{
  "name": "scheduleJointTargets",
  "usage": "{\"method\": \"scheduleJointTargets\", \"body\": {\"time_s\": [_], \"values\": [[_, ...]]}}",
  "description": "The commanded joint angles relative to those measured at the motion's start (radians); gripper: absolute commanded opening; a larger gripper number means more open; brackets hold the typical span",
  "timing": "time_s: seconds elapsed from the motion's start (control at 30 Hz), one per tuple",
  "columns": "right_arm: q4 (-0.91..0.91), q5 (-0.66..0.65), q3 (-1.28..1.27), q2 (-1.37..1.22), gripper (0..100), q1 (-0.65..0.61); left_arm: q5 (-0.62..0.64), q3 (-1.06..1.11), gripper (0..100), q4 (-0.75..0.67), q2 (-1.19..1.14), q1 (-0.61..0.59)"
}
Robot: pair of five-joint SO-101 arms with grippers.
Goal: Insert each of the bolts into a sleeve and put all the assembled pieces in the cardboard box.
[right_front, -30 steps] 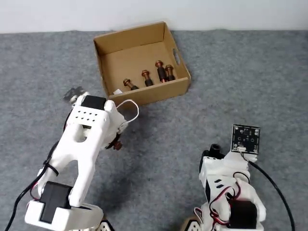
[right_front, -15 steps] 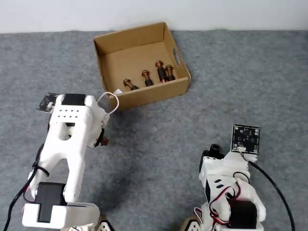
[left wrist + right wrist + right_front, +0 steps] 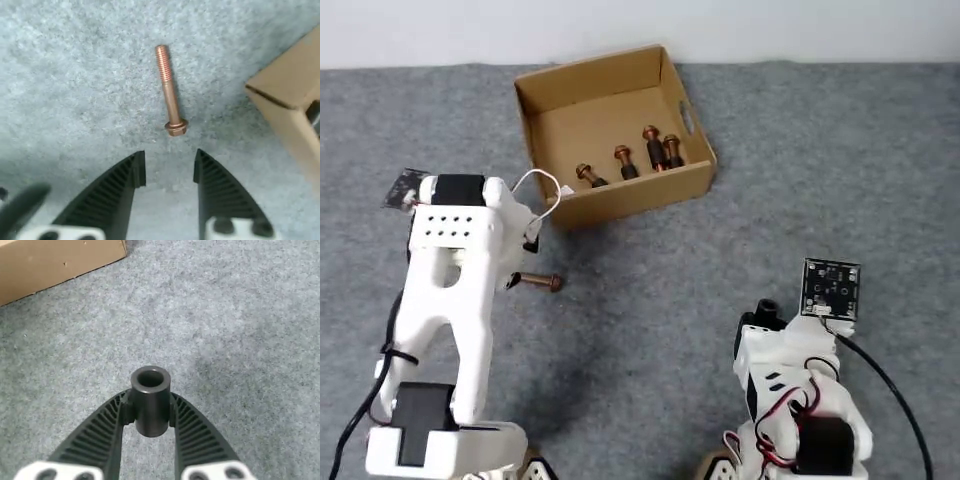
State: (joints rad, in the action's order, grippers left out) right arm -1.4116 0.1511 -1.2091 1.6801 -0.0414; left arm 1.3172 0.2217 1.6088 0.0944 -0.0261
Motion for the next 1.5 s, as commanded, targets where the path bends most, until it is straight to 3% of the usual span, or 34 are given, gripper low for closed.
{"method": "scheduleJointTargets", "body": {"time_s": [0.0, 0.17, 0.37, 0.43, 0.53, 0.67, 0.8, 1.47], "values": [[0.024, -0.008, 0.005, 0.005, 0.8, 0.008, -0.371, -0.044, 16, 0.040, 0.043, -0.008], [0.024, -0.008, 0.005, 0.005, 0.8, 0.010, -1.057, -0.079, 16, 0.058, 0.041, -0.077], [0.024, -0.008, 0.005, 0.005, 0.8, 0.010, -1.797, -0.114, 16, 0.051, 0.035, -0.112], [0.024, -0.008, 0.005, 0.005, 0.8, 0.010, -1.970, -0.110, 16, 0.051, 0.034, -0.109], [0.024, -0.008, 0.005, 0.005, 0.8, 0.008, -2.120, -0.110, 16, 0.032, 0.034, -0.109], [0.024, -0.008, 0.005, 0.005, 0.8, 0.007, -2.260, -0.091, 18, -0.046, 0.023, -0.109], [0.024, -0.008, 0.005, 0.005, 0.8, 0.008, -2.375, -0.073, 25, -0.117, -0.084, -0.101], [0.024, -0.009, 0.005, 0.005, 0.8, 0.012, -2.383, -0.389, 19, -0.147, -0.637, 0.017]]}}
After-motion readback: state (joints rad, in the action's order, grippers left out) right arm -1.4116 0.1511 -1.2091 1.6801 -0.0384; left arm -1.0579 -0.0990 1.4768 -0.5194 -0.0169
